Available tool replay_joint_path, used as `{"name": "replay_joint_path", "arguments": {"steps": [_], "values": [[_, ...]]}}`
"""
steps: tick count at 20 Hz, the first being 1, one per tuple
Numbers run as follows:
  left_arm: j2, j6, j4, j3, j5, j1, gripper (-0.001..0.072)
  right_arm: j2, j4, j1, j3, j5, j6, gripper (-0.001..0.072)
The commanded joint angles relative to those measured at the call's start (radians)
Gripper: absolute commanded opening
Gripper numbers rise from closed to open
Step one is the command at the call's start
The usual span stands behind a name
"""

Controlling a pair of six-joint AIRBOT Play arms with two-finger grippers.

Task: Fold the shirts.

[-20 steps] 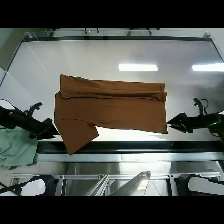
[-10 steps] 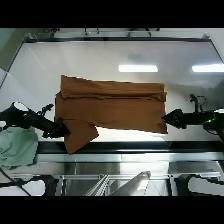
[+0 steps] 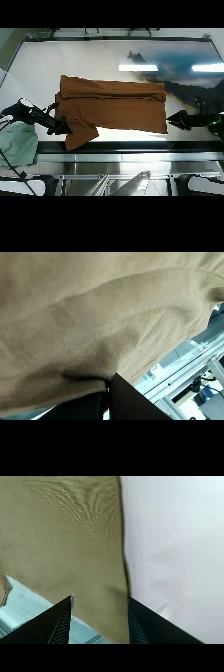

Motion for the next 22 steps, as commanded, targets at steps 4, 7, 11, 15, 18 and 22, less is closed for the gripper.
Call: {"name": "replay_joint_path", "arguments": {"steps": [4, 7, 11, 15, 18, 22], "values": [[-0.005, 0.039, -0.005, -0.004, 0.142, 0.023, 0.0023, -0.046, -0.050, 0.036, -0.015, -0.066, 0.009, 0.0389], [-0.005, 0.039, -0.004, -0.004, 0.137, 0.023, 0.0024, -0.105, -0.029, 0.127, -0.014, -0.073, 0.007, 0.0351], [0.013, 0.055, -0.003, 0.001, 0.077, 0.046, 0.0023, -0.105, 0.011, 0.171, 0.011, -0.003, -0.015, 0.0068], [0.148, 0.035, -0.003, 0.010, -0.081, 0.154, 0.0023, -0.032, -0.002, 0.062, 0.035, 0.138, 0.029, 0.0021], [0.267, 0.029, -0.003, -0.077, -0.152, 0.213, 0.0023, 0.015, -0.048, -0.039, 0.035, 0.190, 0.076, 0.0021], [0.404, 0.057, -0.093, -0.117, -0.130, 0.242, 0.0023, 0.022, 0.001, -0.065, 0.035, 0.235, 0.077, 0.0021]]}}
